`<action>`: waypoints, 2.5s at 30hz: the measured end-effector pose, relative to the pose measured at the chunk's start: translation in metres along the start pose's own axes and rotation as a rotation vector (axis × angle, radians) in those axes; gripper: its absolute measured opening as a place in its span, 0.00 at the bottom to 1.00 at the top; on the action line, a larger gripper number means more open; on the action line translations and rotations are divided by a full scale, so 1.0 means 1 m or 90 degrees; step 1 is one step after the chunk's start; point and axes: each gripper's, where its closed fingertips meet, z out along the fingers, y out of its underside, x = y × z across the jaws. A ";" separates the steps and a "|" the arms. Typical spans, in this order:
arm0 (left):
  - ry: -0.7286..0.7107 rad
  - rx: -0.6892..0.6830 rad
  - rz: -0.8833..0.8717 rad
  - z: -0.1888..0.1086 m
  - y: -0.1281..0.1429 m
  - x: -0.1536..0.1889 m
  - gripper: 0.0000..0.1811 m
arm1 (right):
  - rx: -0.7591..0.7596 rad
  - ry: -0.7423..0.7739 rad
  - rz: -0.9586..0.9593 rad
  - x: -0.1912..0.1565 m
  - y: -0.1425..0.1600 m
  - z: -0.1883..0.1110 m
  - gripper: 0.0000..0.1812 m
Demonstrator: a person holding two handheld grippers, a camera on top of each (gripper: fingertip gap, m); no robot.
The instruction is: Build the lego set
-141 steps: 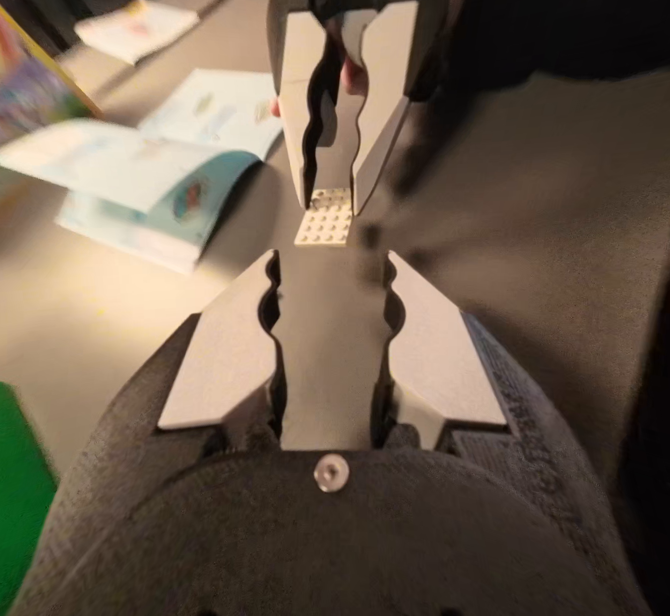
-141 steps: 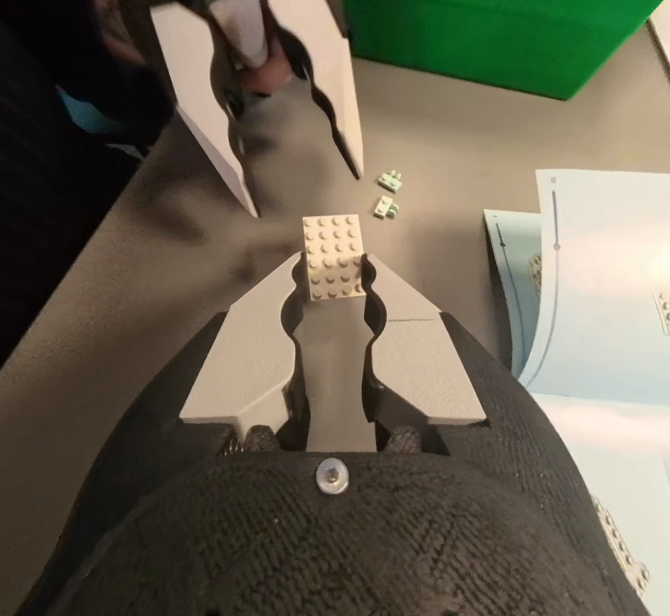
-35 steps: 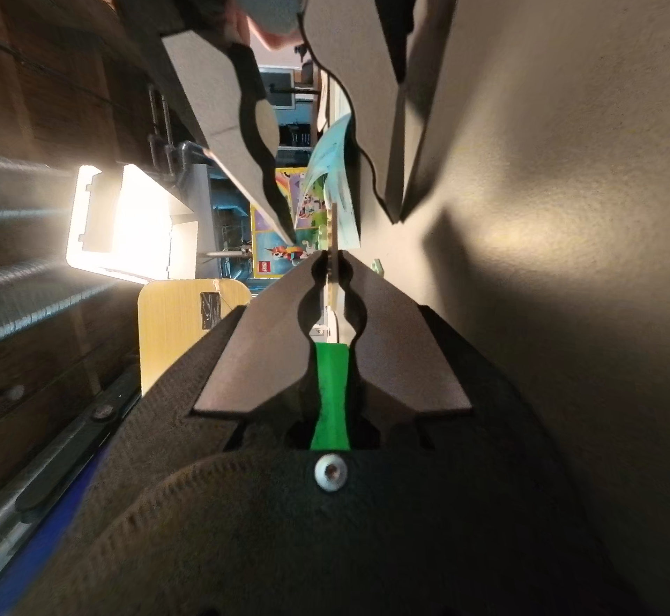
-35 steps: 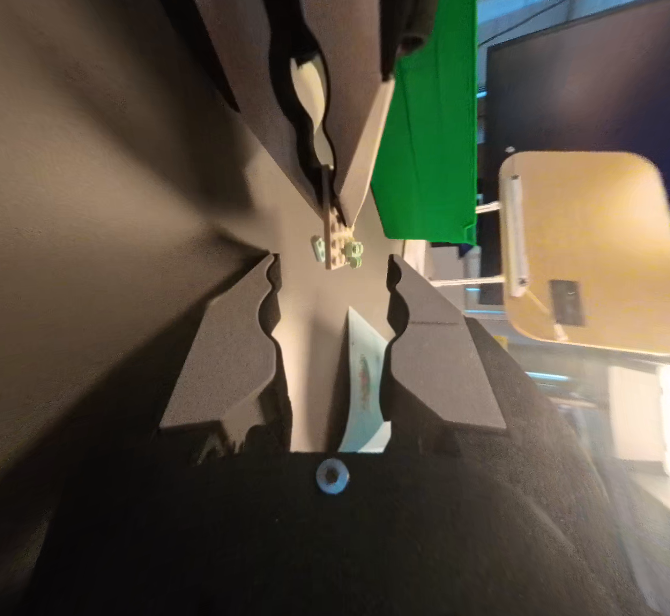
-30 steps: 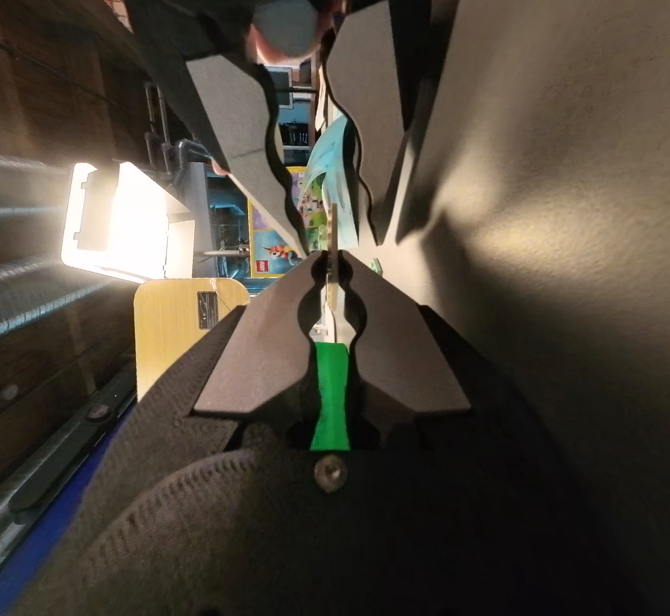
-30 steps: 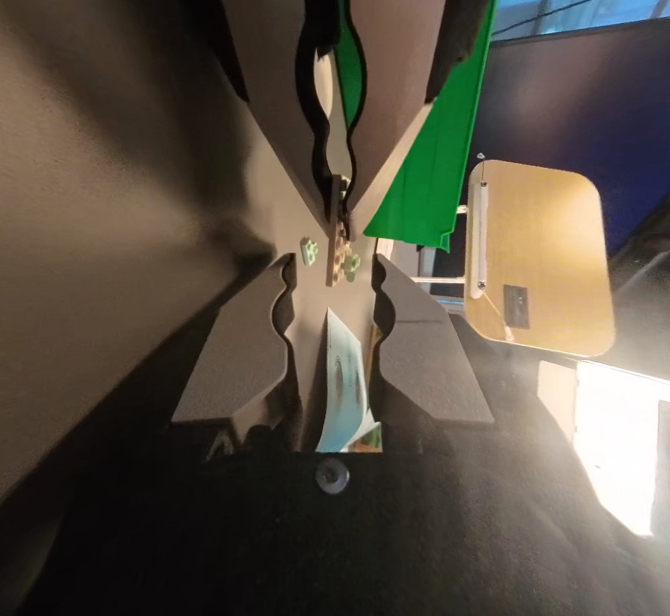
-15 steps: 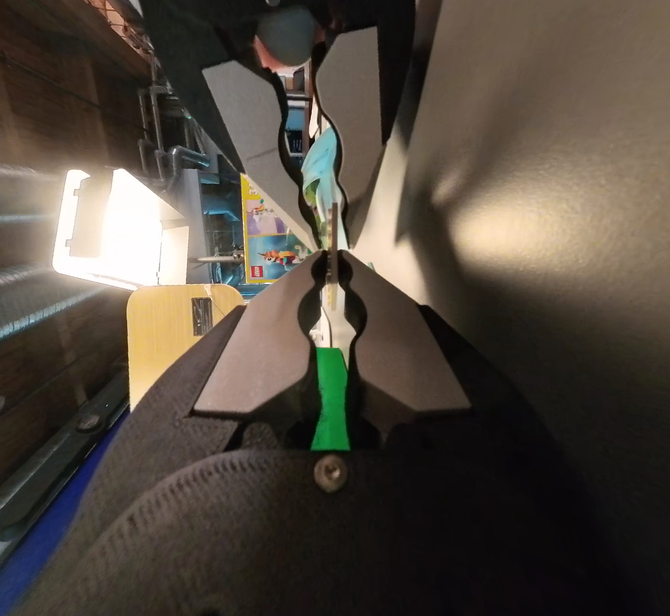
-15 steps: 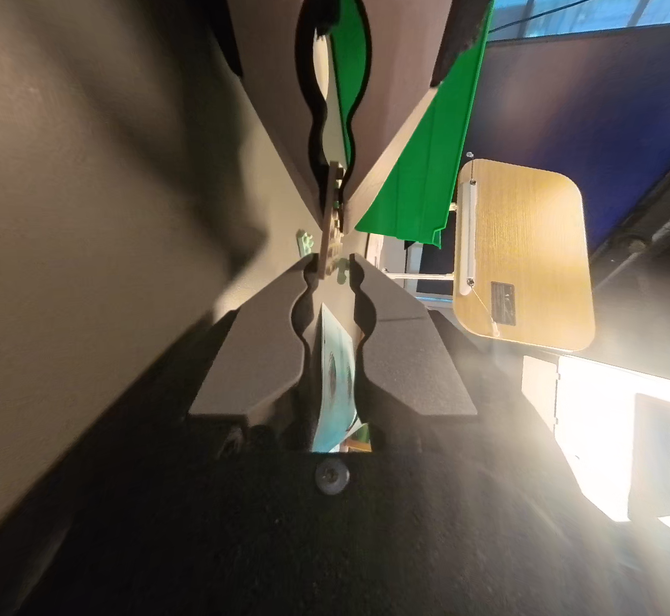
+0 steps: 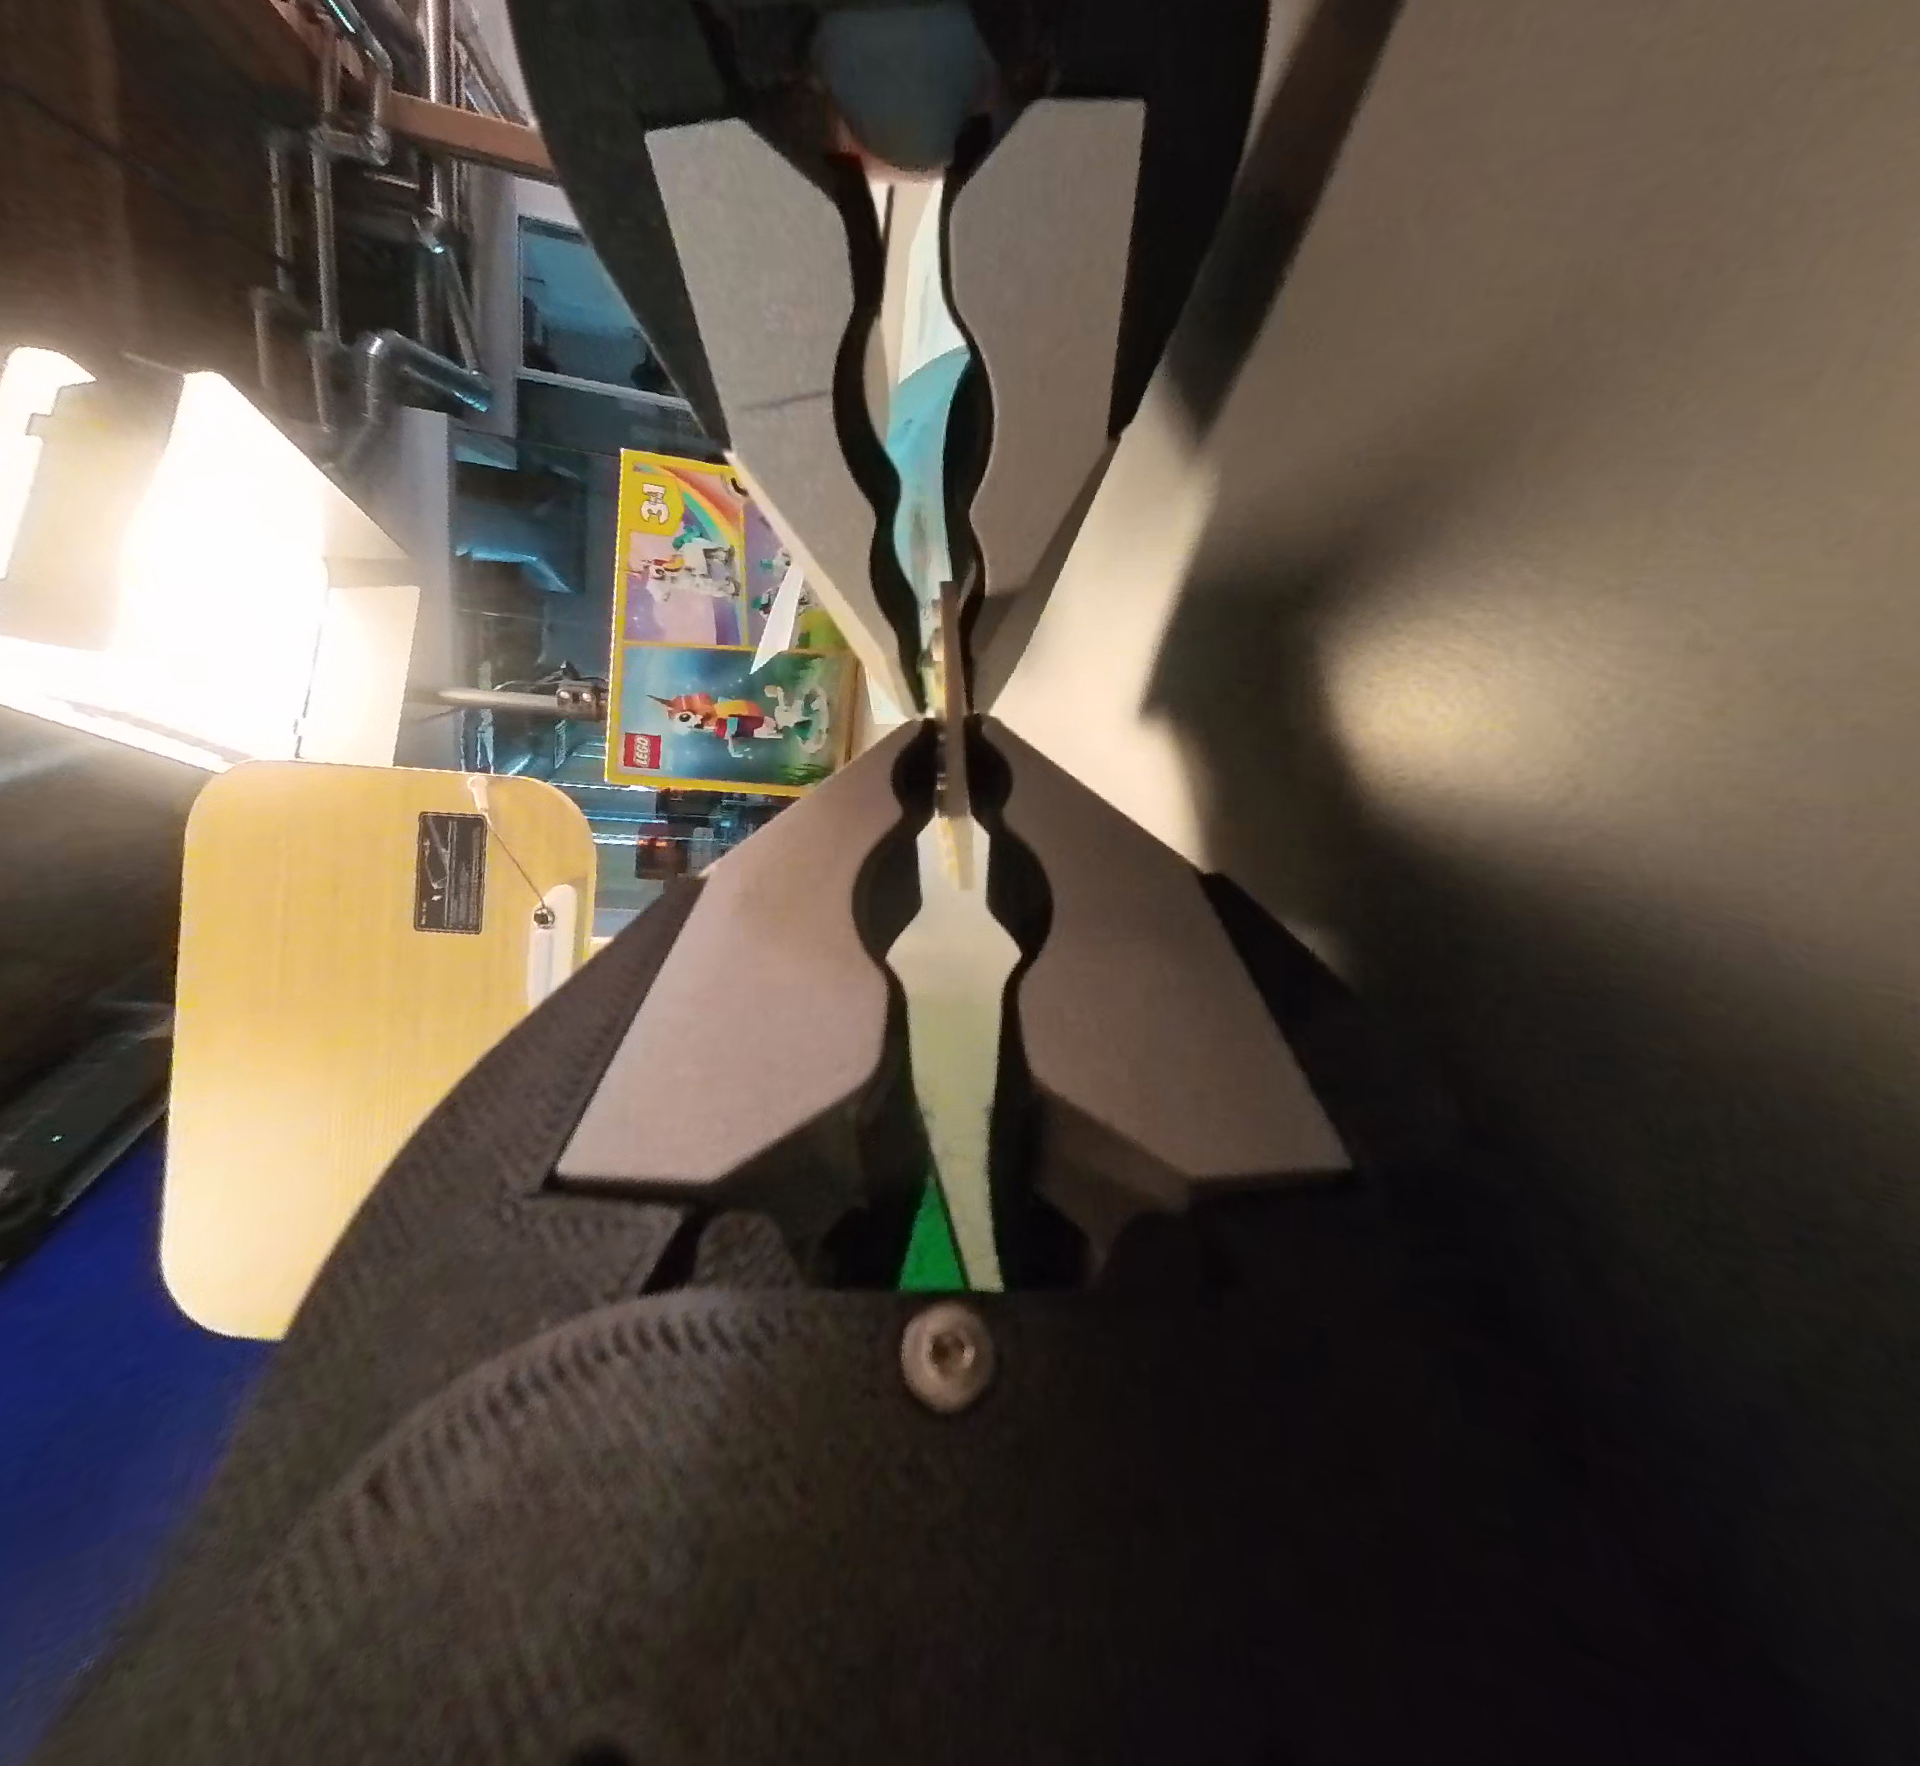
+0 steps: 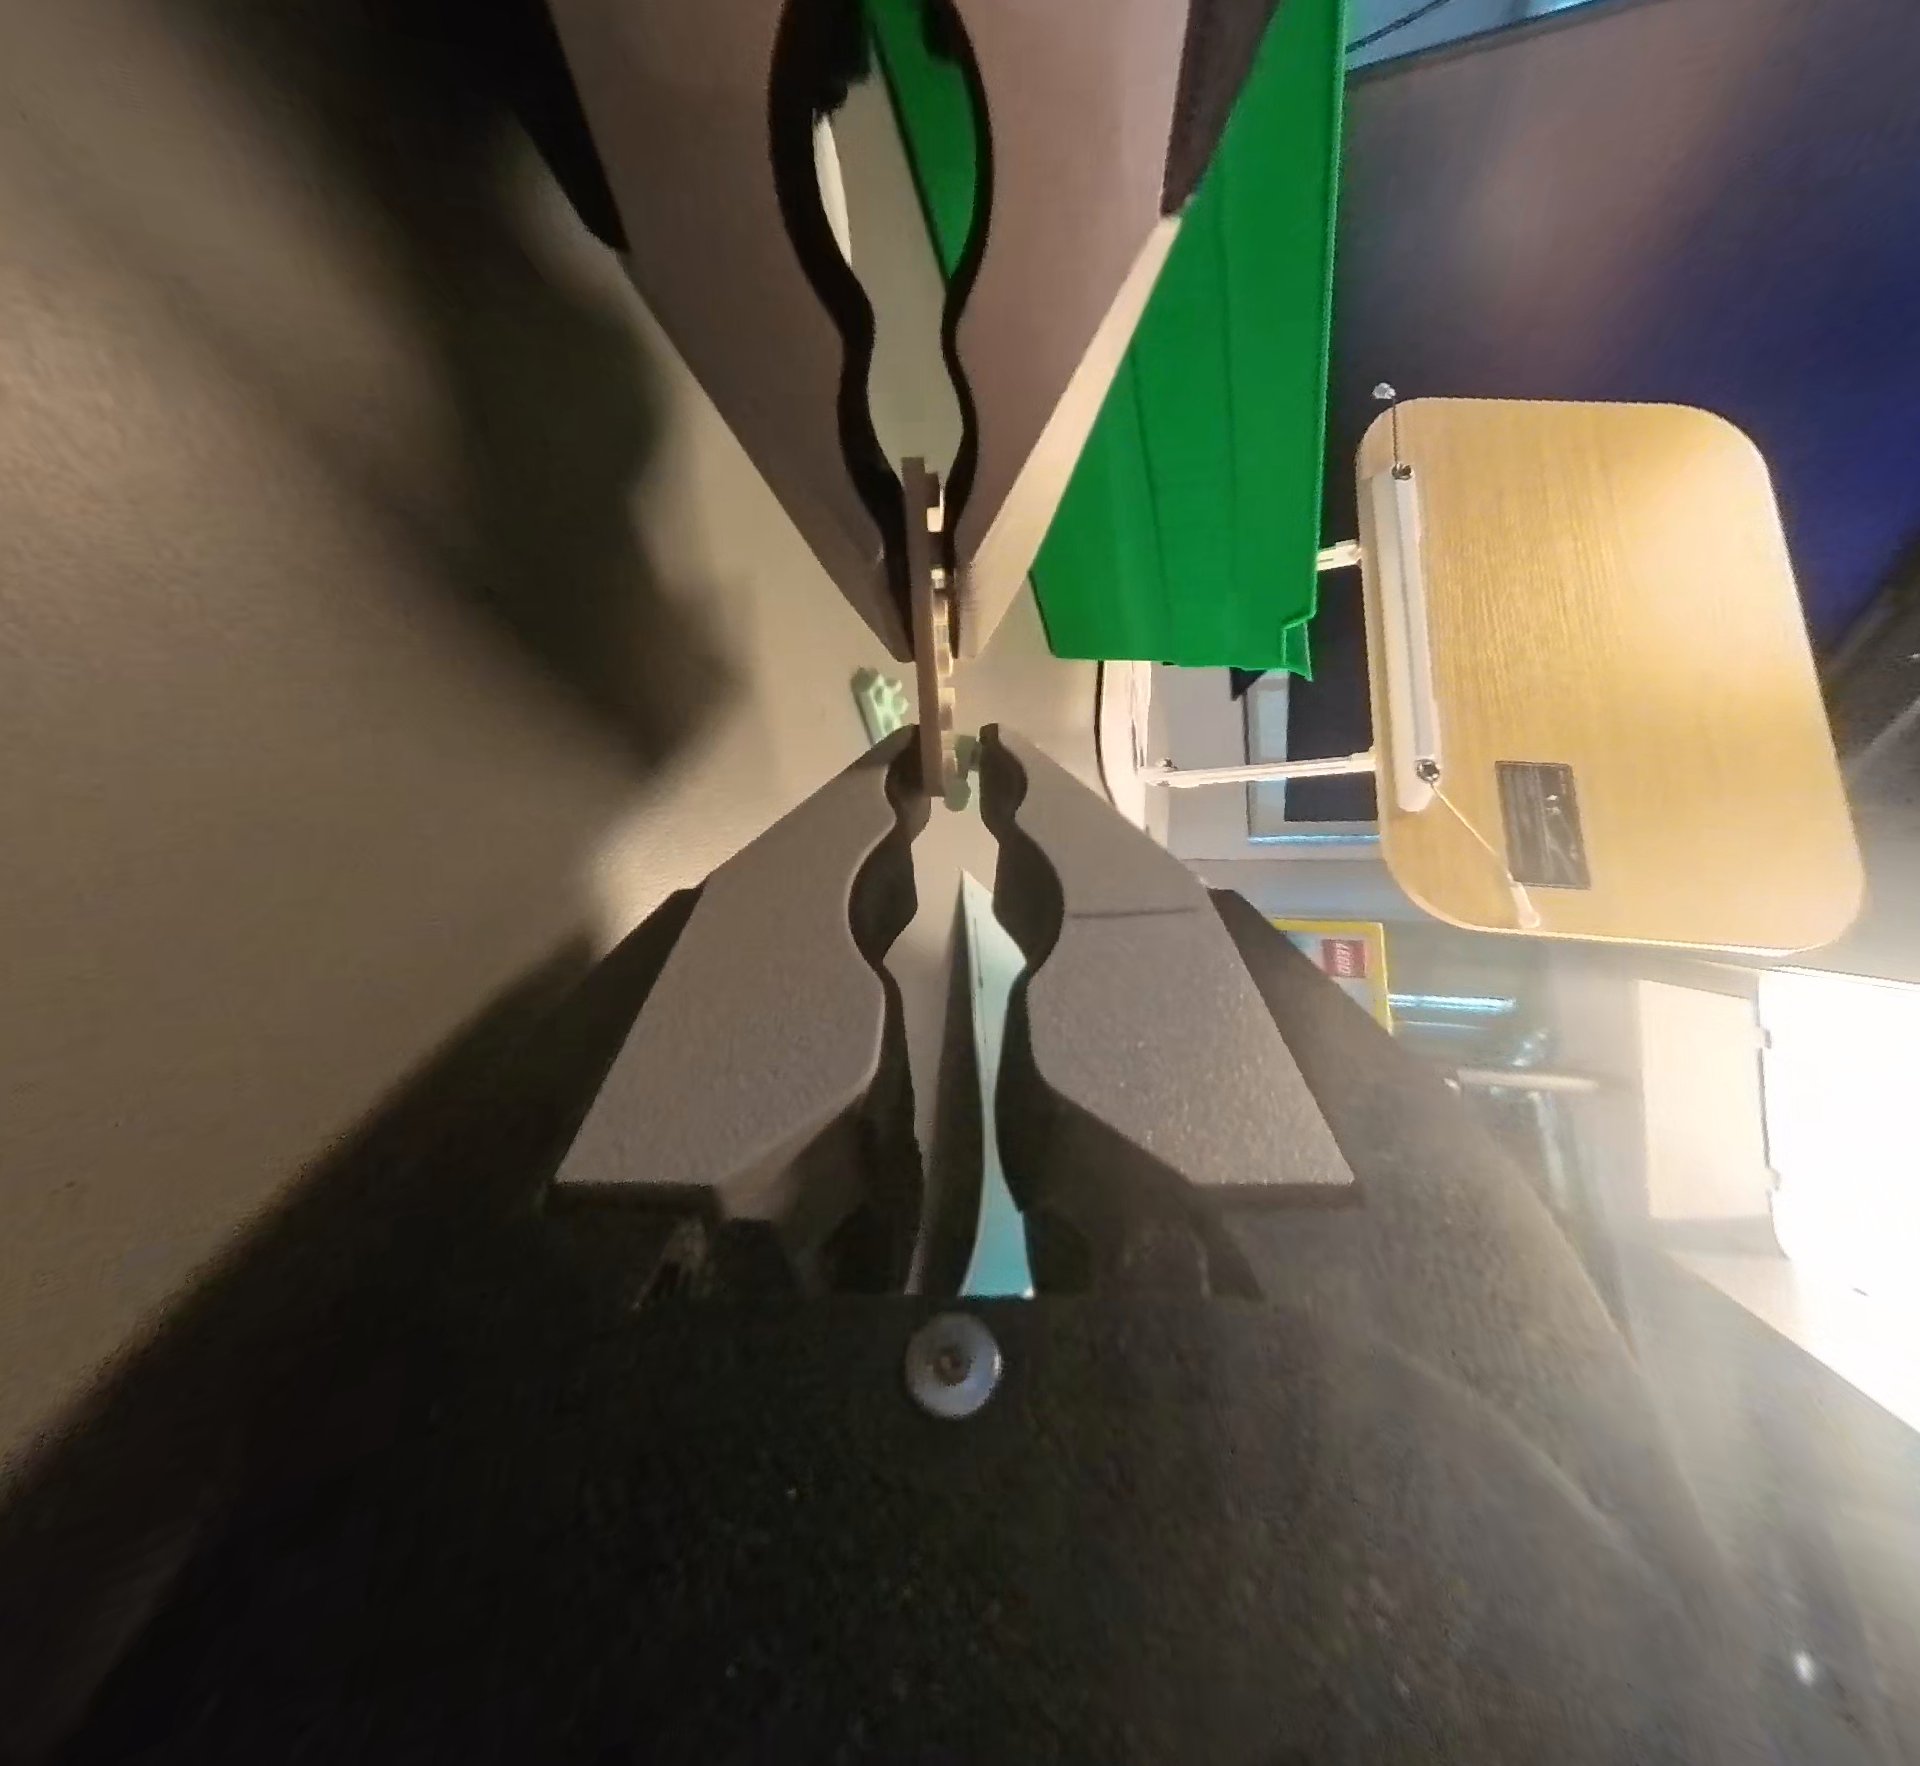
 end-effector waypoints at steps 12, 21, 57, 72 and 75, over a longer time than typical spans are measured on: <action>0.028 -0.012 0.042 0.001 0.000 0.012 0.03 | -0.001 -0.021 -0.163 -0.015 -0.001 0.005 0.06; 0.001 -0.041 -0.013 0.003 0.012 0.001 0.02 | 0.020 -0.031 0.100 0.003 0.008 0.008 0.20; 0.068 -0.045 -0.034 -0.006 0.015 0.018 0.02 | 0.019 -0.103 -0.217 -0.021 -0.008 0.026 0.05; 0.025 -0.041 -0.159 -0.006 0.024 -0.003 0.02 | 0.128 -0.177 0.272 0.000 -0.003 0.018 0.26; 0.027 -0.040 -0.175 -0.006 0.026 -0.004 0.02 | 0.126 -0.183 0.298 0.002 0.003 0.018 0.25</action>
